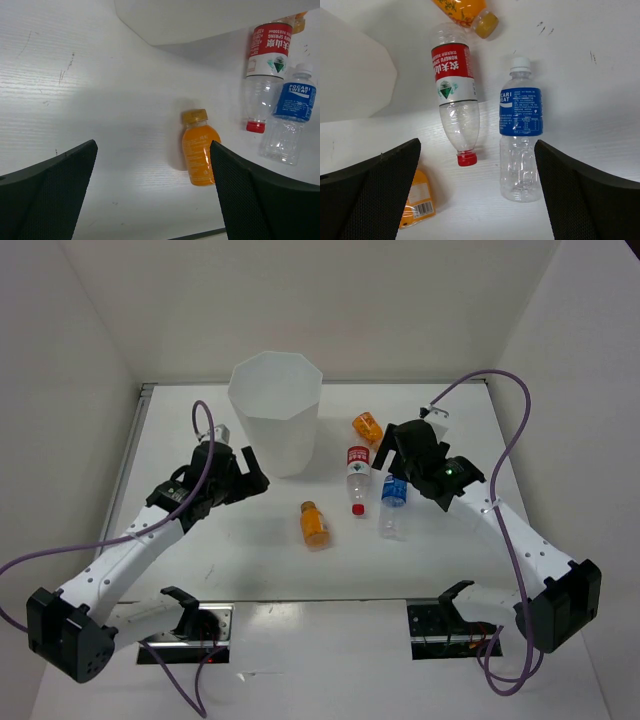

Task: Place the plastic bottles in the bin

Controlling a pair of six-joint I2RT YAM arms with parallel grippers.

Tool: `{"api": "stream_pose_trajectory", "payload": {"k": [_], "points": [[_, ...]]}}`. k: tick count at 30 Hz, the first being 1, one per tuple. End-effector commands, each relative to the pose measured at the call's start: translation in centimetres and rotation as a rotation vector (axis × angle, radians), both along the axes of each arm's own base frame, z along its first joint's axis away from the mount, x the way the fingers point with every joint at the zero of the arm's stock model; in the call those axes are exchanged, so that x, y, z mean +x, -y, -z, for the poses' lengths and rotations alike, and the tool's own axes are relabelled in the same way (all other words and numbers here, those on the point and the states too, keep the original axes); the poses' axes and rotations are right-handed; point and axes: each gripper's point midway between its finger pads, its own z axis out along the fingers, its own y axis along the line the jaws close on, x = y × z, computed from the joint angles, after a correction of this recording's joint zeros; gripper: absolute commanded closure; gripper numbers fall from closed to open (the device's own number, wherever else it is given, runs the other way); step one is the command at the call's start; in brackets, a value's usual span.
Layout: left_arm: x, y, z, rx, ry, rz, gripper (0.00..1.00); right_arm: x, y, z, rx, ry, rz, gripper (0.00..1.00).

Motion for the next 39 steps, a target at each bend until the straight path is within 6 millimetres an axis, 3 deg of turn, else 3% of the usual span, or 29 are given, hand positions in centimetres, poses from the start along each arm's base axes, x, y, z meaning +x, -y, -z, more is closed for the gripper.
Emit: {"api": "stream_pose_trajectory", "payload": {"k": [1,6,10,13,17,21,22,23,28,35,39], "points": [[0.4,0.9,-1.5,-0.036,0.053,0.052,0.00,0.8,-0.1,-2.4,0.038,0.079,0.011,0.00],[0.3,1.3,-2.0,-0.056,0.066,0.069,0.00,0.2,-0.9,-3.3,0.073,0.151,-0.076,0.00],[-0.2,2.4,-2.5,-0.091,0.059,0.128,0.00,0.5,-1.0,-1.1,0.038,0.081,-0.075,0.00],[-0.3,5.1,-2.1,-0.164,0.046,0.238,0.00,0.5,-0.9,0.5,0.014,0.030,-0.061,0.00],[-0.7,8.5,2.1,-0.132,-0.100,0.327,0.00,0.4,-0.8,2.5,0.024,0.005,-0.031,0.00],[-2.0,12.7,4.2,-0.117,-0.184,0.458,0.00,0.4,1.5,3.1,-0.009,0.004,0.098,0.00],[-2.5,13.2,5.9,-0.102,-0.234,0.473,0.00,0.4,1.7,3.0,-0.016,0.008,0.106,0.00],[-2.5,13.7,6.1,-0.097,-0.242,0.485,0.00,0.2,1.9,3.5,-0.015,-0.005,0.127,0.00],[-3.2,14.9,9.4,-0.053,-0.331,0.489,0.00,-0.3,2.7,3.3,0.007,0.021,0.158,0.00],[-1.5,16.0,10.6,-0.028,-0.329,0.454,0.00,-0.5,3.0,3.2,0.012,0.029,0.174,0.00],[-1.4,16.4,12.4,0.024,-0.348,0.437,0.00,-0.6,2.8,2.9,0.025,0.036,0.167,0.00]]}}
